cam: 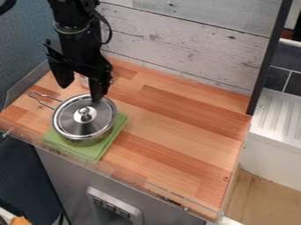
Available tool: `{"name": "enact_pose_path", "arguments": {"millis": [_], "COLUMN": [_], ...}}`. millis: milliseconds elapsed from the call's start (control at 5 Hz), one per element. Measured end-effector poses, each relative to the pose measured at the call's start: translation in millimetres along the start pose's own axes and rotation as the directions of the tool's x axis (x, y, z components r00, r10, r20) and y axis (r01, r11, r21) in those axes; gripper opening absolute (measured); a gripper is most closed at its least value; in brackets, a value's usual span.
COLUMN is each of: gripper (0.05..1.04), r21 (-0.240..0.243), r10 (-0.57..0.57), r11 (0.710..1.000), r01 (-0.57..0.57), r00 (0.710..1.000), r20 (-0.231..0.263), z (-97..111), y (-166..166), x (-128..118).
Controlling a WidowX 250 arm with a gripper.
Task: Move the tin to the top right side of the table
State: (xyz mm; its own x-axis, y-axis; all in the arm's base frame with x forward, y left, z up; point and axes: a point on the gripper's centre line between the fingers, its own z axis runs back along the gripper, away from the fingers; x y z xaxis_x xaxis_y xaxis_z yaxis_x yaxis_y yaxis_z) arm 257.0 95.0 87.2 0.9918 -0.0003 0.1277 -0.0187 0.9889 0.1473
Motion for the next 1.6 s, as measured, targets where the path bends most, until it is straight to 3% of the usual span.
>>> {"name": "enact_pose_path", "arguments": {"millis": [200, 400, 800, 1000, 1400, 1600], "gripper": [1.001, 1.001, 1.001, 1.001, 1.001, 1.001], "r21": [-0.011, -0.011, 0.062, 0.103, 0.163, 0.166], "r10": [-0.003, 0.117, 0.287, 0.347, 0.386, 0.365], "r11": [1.000, 0.993, 0.957, 0.935, 0.911, 0.917], "r01": [0.003, -0.117, -0.284, -0.341, -0.380, -0.363], "r00": [1.000, 0.992, 0.956, 0.937, 0.922, 0.931], "r20": [-0.026, -0.042, -0.055, -0.049, -0.008, 0.020], "z": [-7.0, -21.2, -42.3, -63.3, -82.7, -90.5], "y": [-1.8, 38.8, 113.0, 143.4, 164.3, 149.4], "x": [-1.3, 20.1, 53.9, 62.0, 71.2, 78.7]}}
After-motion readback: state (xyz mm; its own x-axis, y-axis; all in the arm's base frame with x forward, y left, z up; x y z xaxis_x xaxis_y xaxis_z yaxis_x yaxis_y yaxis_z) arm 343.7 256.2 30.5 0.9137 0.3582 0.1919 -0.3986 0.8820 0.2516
